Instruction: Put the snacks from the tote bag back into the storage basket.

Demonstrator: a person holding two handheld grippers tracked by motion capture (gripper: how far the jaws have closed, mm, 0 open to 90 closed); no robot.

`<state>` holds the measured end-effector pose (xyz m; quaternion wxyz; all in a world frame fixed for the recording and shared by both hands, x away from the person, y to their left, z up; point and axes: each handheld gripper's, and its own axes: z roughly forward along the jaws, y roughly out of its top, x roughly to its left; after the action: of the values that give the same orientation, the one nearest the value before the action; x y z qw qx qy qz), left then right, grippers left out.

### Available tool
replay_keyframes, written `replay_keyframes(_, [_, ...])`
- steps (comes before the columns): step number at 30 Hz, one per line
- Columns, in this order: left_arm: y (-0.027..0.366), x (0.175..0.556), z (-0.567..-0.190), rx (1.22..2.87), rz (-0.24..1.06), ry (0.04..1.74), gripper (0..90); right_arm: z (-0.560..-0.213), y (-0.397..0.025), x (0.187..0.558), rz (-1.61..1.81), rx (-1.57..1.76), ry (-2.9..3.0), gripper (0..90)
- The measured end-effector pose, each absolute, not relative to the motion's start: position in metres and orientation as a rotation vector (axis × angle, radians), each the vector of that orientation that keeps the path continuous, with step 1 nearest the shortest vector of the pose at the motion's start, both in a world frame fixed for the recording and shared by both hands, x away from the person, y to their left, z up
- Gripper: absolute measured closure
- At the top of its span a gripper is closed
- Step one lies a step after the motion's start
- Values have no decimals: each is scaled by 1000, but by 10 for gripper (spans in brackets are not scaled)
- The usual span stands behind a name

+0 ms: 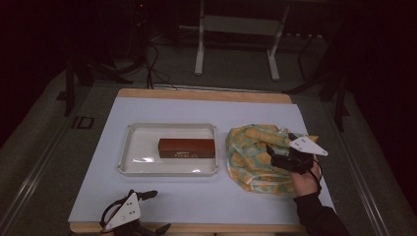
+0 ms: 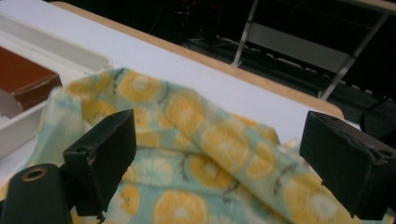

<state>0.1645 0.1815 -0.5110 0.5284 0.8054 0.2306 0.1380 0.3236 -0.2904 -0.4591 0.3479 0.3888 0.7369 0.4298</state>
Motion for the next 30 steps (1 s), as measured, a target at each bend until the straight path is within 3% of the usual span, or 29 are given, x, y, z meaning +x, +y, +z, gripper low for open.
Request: replay_keyframes(30, [182,164,-510,1930,332,543,0,-493,-310,262,1122,1031,1849,109])
